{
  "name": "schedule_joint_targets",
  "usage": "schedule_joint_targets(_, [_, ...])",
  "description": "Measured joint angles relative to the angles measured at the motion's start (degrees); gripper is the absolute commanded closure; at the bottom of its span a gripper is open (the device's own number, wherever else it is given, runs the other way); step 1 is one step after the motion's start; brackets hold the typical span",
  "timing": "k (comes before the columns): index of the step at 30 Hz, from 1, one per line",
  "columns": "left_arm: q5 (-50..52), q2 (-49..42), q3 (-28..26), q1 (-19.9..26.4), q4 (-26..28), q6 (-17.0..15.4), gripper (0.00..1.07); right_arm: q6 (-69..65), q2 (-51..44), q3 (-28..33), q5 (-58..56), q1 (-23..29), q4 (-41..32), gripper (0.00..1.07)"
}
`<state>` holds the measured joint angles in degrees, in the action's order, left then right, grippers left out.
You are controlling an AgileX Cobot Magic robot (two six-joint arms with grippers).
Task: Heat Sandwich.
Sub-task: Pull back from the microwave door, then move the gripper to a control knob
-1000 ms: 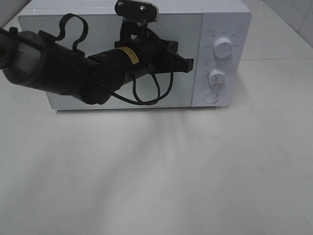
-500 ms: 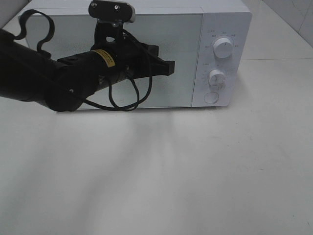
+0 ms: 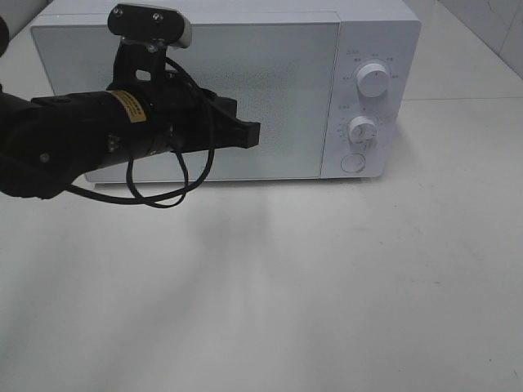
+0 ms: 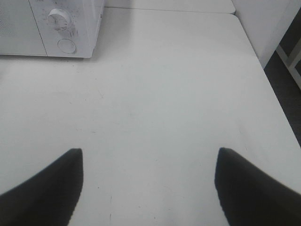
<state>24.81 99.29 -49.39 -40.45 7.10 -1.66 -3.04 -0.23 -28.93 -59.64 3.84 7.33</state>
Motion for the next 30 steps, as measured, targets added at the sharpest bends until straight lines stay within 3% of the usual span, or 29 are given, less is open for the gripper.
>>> schedule_joint_targets(3, [-6.07,-2.98,0.52,0.0,0.17,0.0,0.86,0.0,0.0,0.0,0.0,0.0,0.0,0.32])
schedule_joint_targets(4, [-9.91,-4.53,0.52,0.0,0.17,0.0,0.62,0.0,0.0,0.0,0.0,0.0,0.0,0.32])
schedule_joint_targets(5, [-9.91,-4.53,0.52,0.0,0.17,0.0,0.62,0.0,0.0,0.0,0.0,0.0,0.0,0.32])
schedule_joint_targets(8, [-18.28,-6.99,0.63,0.0,0.17,0.0,0.24,0.0,0.0,0.0,0.0,0.0,0.0,0.32])
schedule_joint_targets(9, [-18.28,-6.99,0.63,0.0,0.17,0.0,0.24,0.0,0.0,0.0,0.0,0.0,0.0,0.32])
schedule_joint_targets(10, [-20.05,-7.51,0.63,0.0,0.17,0.0,0.08,0.0,0.0,0.0,0.0,0.0,0.0,0.32])
schedule_joint_targets(11, [-22.46,-8.08,0.63,0.0,0.17,0.0,0.03,0.0,0.0,0.0,0.0,0.0,0.0,0.32])
schedule_joint_targets(23, [-40.85,-15.36,0.63,0.57,-4.98,-0.11,0.02,0.0,0.0,0.0,0.0,0.0,0.0,0.32])
schedule_joint_targets(30, [-49.85,-18.74,0.63,7.79,-5.21,-4.35,0.02,0.0,0.0,0.0,0.0,0.0,0.0,0.32])
